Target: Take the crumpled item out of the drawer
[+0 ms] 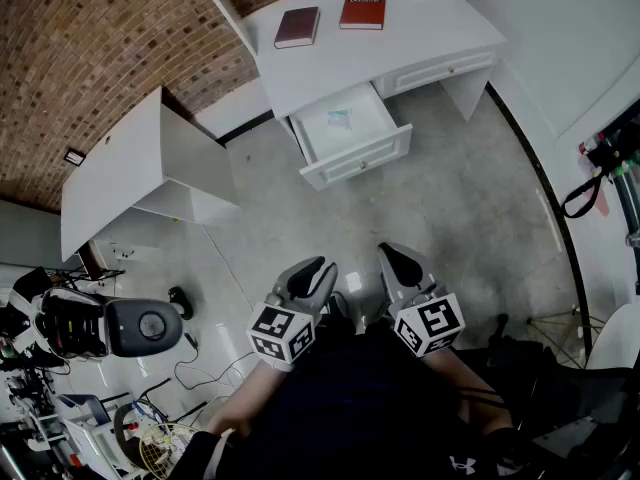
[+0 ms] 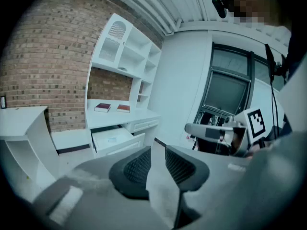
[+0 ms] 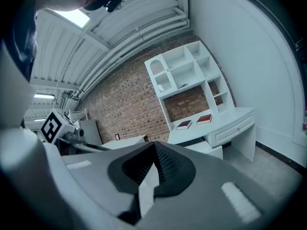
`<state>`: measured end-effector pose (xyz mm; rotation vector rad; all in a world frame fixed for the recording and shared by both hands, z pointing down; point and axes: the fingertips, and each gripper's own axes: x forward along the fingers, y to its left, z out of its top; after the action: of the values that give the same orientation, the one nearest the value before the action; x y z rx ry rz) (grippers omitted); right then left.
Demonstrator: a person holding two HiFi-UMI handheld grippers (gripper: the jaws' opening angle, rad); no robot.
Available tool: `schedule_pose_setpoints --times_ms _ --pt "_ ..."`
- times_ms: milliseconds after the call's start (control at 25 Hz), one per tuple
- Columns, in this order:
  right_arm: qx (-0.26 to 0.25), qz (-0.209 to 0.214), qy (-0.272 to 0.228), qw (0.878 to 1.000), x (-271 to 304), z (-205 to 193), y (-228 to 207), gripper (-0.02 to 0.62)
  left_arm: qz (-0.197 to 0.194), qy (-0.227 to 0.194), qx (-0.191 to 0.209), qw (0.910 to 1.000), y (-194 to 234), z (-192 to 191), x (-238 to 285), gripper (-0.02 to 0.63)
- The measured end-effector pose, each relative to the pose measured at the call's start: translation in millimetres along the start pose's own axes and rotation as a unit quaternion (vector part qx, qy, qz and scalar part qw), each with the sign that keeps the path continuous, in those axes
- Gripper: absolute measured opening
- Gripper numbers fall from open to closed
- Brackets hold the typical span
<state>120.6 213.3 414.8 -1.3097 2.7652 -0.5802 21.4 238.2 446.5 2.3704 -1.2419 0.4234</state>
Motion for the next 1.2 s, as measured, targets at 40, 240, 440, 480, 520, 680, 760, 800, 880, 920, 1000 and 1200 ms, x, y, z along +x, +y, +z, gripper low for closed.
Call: schedule_pose_setpoints --times_ms 40,240,440,480,520,680,760,800,880,920,1000,1200 --pt "0.000 -0.001 0.001 1.000 -4 0 2 0.000 -0.001 -0.012 0.002 0.9999 -3 10 -5 0.104" --pt "0.001 -0.004 0.007 1.000 -18 -8 18 0.001 -0.006 -0.053 0.008 0.9986 -15 33 -25 0.104" --pt "-0.018 0.007 0.022 1.000 -15 -20 49 0.000 0.016 -0.068 0.001 0.9976 -2 13 -51 0.104" --pt "-0.025 0.008 0.024 0.999 -13 -20 55 0.001 0.020 -0.071 -0.004 0.9973 3 9 -58 0.104" --pt "-0.031 0.009 0.024 0.999 -11 -19 61 0.000 0.023 -0.075 -0.008 0.9969 7 7 -64 0.103" --pt "-0.054 0.009 0.029 0.998 -1 -15 84 0.001 0.030 -0.094 -0.021 0.9949 27 5 -84 0.103" --pt "-0.062 0.009 0.030 0.998 5 -13 94 0.001 0.030 -0.102 -0.025 0.9940 36 7 -93 0.103" --pt "-0.066 0.009 0.029 0.997 8 -11 99 0.000 0.029 -0.105 -0.026 0.9937 40 9 -96 0.103" --pt "-0.070 0.008 0.026 0.997 13 -8 106 0.001 0.027 -0.108 -0.026 0.9935 47 10 -101 0.103" --pt "-0.073 0.006 0.025 0.997 15 -8 108 0.002 0.025 -0.108 -0.027 0.9935 49 10 -102 0.103" --pt "-0.074 0.002 0.024 0.997 17 -8 111 0.002 0.019 -0.108 -0.026 0.9936 53 10 -104 0.103" --pt "-0.071 -0.010 0.020 0.997 25 -7 118 0.002 0.010 -0.109 -0.023 0.9937 64 15 -109 0.103"
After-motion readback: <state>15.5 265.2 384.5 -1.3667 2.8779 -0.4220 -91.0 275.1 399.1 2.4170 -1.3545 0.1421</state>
